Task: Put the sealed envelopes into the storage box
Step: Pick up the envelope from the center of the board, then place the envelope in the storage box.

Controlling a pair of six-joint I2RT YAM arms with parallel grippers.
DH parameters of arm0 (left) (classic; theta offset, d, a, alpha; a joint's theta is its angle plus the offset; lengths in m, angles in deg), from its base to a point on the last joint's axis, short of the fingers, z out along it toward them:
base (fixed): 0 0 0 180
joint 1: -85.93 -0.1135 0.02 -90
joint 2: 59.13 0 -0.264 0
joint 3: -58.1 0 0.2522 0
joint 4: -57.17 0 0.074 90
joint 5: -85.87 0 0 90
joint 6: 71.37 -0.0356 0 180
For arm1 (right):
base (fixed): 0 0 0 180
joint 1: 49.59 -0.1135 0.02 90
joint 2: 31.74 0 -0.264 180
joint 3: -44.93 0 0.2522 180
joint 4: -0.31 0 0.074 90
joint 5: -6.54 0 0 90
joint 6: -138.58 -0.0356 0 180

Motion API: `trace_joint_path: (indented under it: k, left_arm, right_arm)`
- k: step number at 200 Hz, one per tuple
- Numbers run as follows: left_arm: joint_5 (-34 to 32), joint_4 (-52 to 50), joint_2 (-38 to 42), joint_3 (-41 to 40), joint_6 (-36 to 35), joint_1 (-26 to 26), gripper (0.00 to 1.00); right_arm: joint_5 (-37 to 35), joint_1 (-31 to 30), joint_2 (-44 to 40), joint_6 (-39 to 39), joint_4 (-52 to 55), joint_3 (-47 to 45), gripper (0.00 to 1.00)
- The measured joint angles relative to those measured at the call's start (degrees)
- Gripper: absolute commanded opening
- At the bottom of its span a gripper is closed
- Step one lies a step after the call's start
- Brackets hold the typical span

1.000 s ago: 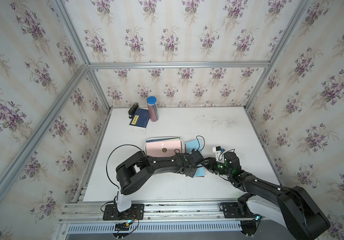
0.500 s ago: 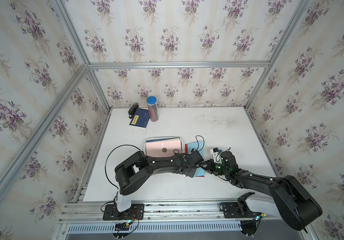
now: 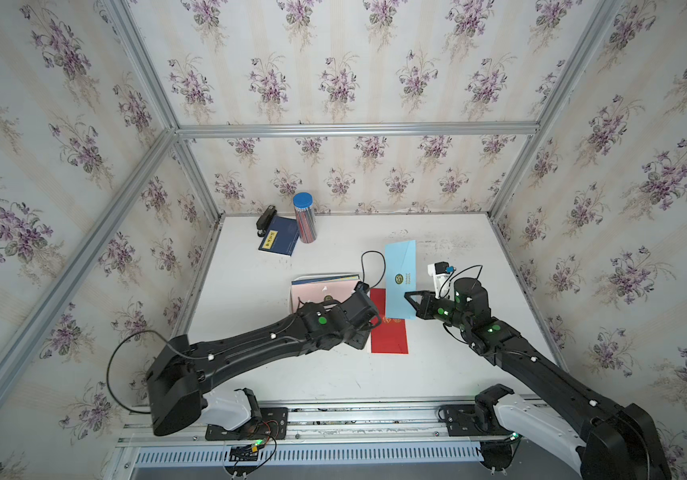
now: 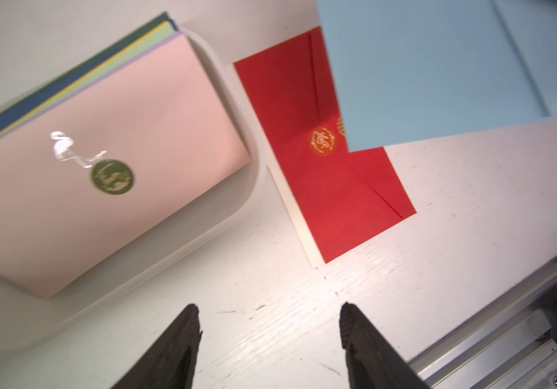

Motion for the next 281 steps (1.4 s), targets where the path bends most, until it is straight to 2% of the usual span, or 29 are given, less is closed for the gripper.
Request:
trace_joint_path:
  k: [34, 51, 65, 82, 116, 147, 204, 281]
  left_arm:
    - [-2.08, -6.51, 13.33, -6.29, 1.01, -7.17, 0.85]
    - [-3.13, -9.79, 20.31, -8.57, 1.75, -11.5, 0.93]
    - [-3.87, -12.39, 25.27, -9.75, 1.9, -13.79, 0.95]
    - [-4.92, -15.06, 30.4, -9.86, 1.9, -14.64, 0.99]
    - [-8.02, -17.57, 38.91, -10.43, 2.1, -14.93, 1.0]
    - [-10.29, -17.75, 43.78, -12.48, 2.54, -14.95, 1.0]
    - [-12.31, -16.06, 46.97, -14.56, 2.56, -14.12, 1.0]
    - [-14.25, -15.76, 46.69, -14.6, 2.95, -12.26, 1.0]
  right_arm:
    - [1.14, -1.03, 4.22, 13.73, 4.37, 9.92, 0.0]
    - [2.21, -3.58, 7.54, 21.86, 7.43, 15.13, 0.0]
    - [2.34, -6.45, 11.02, 28.63, 9.92, 19.98, 0.0]
    - [1.95, -10.01, 16.39, 36.81, 13.31, 26.49, 0.0]
    - [-1.79, -16.17, 29.57, 53.7, 23.61, 41.16, 0.0]
    - [-4.44, -18.64, 40.0, 64.15, 33.11, 52.74, 0.0]
    - [-9.03, -21.27, 52.19, 75.12, 45.57, 64.57, 0.0]
    - [-9.6, -21.33, 58.29, 79.01, 50.21, 67.1, 0.0]
